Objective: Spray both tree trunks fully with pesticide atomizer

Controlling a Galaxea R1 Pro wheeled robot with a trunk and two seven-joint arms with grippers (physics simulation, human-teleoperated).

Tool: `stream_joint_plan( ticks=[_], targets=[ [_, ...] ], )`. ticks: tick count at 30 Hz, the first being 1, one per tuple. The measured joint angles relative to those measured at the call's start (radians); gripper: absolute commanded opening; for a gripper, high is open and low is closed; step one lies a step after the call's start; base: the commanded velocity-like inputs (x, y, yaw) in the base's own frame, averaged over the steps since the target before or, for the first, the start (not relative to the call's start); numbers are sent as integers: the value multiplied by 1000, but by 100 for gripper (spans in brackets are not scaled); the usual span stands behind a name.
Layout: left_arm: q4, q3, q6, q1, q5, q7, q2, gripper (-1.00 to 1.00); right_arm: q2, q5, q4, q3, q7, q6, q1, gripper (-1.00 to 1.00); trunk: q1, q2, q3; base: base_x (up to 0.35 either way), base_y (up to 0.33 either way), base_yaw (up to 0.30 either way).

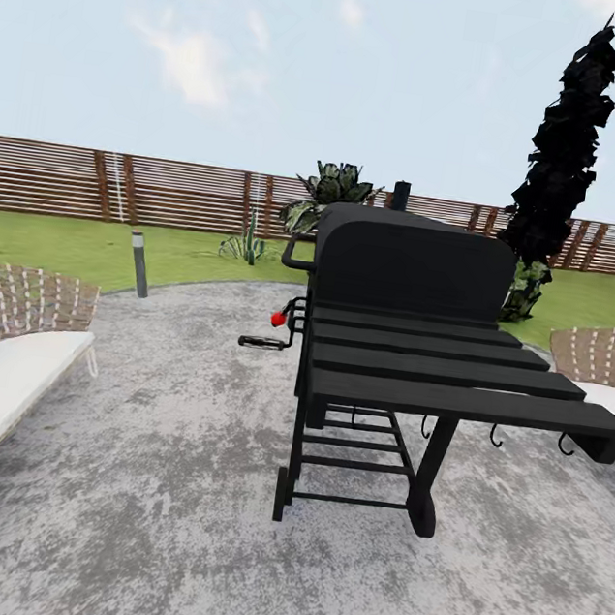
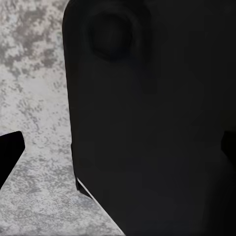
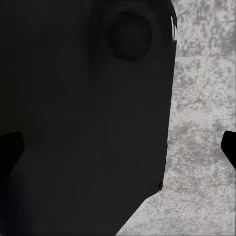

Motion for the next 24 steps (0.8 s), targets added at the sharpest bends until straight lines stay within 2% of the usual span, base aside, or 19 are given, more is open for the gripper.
stream_joint_plan(
  ticks=[4,8,21,24],
  targets=[
    [-2,0,-2,1,2,2,-1,100,21,2,-18,2,-3,1,-2,100,0,0,0,0,0,0],
    [-2,1,-2,1,2,2,-1,100,25,3,-27,2,-4,-1,-2,100,0,0,0,0,0,0],
    [-3,-5,-12,1,-5,2,3,100,18,3,-35,4,-6,-72,-2,100,0,0,0,0,0,0],
    [-6,-4,-29,-1,-4,2,8,100,2,3,-38,4,-6,-89,-2,100,0,0,0,0,0,0]
  ],
)
